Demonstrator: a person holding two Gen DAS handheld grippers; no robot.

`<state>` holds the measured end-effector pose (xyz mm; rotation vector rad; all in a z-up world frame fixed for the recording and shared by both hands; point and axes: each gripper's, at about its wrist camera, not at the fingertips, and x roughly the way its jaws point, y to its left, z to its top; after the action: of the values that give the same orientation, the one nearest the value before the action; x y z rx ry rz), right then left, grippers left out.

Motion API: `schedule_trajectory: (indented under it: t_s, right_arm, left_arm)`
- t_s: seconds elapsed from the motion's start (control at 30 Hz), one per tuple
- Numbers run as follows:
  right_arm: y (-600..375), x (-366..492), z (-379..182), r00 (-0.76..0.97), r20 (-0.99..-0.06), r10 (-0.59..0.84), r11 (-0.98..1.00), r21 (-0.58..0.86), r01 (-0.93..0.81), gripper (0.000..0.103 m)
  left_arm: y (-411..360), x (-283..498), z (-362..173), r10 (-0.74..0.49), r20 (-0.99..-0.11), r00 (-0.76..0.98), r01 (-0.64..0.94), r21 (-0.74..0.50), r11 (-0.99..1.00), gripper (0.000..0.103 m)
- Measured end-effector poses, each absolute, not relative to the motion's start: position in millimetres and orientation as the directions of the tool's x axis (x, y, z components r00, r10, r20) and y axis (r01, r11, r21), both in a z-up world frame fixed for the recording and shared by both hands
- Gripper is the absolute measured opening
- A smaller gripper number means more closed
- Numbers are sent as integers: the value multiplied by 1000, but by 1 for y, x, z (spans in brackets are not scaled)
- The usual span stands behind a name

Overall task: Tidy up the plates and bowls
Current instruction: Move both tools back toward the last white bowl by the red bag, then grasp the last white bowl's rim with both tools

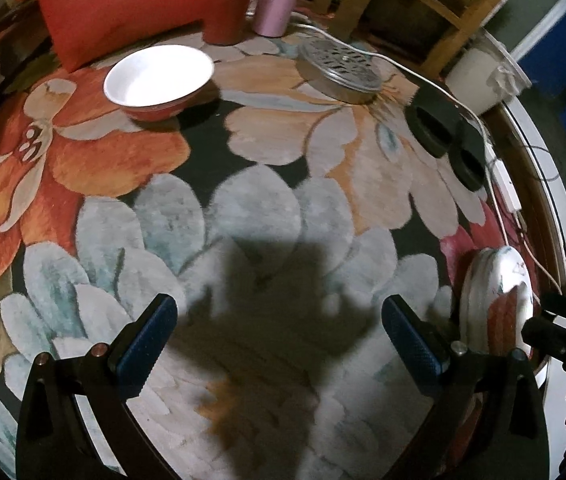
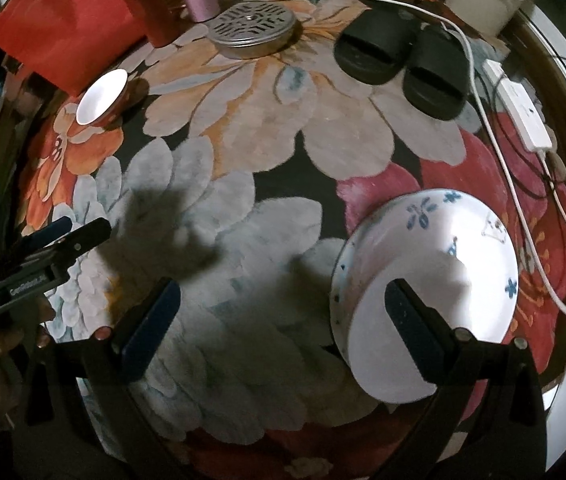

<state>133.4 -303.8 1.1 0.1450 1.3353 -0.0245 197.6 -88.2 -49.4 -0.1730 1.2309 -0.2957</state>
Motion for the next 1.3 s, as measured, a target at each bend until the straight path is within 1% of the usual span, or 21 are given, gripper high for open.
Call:
schedule_trajectory:
  t_s: [0.27, 0.57, 0.8, 0.97, 1.13, 1.17, 1.2, 1.23, 1.27, 1.3]
  right_arm:
    - [-285, 154, -7, 224, -971, 80, 994, 95, 57, 103]
    - [-253, 193, -25, 188, -971, 151, 989, 147, -33, 103]
    - [-215, 254, -38, 190, -951, 242, 970, 236, -56, 103]
    - [-179, 306, -44, 231, -922, 311, 950, 303, -68, 102]
    - [-155, 352, -57, 248, -890, 383, 922, 386, -37, 101]
    - [-153, 357, -59, 251, -889, 383, 921, 388, -32, 98]
    - [-151, 364, -63, 254, -891, 376, 923, 384, -19, 92]
    - [-150, 372, -68, 253, -894, 370, 925, 381, -3, 89]
    - [-149, 379, -73, 252, -895, 368, 923, 384, 14, 84]
    - [-148, 384, -77, 247, -896, 368, 922, 387, 30, 78]
  left_arm:
    - [-61, 214, -65, -307, -897, 319, 53, -306, 950, 102]
    - [-15, 246, -75, -278, -890, 360, -51, -317, 947, 102]
    - [27, 278, -75, -231, -893, 386, -132, -301, 944, 102]
    - [52, 308, -77, -184, -902, 391, -178, -271, 946, 102]
    - [63, 341, -73, -171, -890, 422, -176, -266, 948, 99]
    - [64, 347, -72, -174, -886, 430, -174, -270, 947, 97]
    - [66, 354, -72, -173, -883, 437, -173, -271, 947, 94]
    - [67, 361, -72, -173, -880, 442, -174, -273, 946, 91]
    - [68, 367, -73, -178, -879, 442, -177, -280, 944, 85]
    - [69, 373, -74, -185, -879, 440, -183, -290, 940, 84]
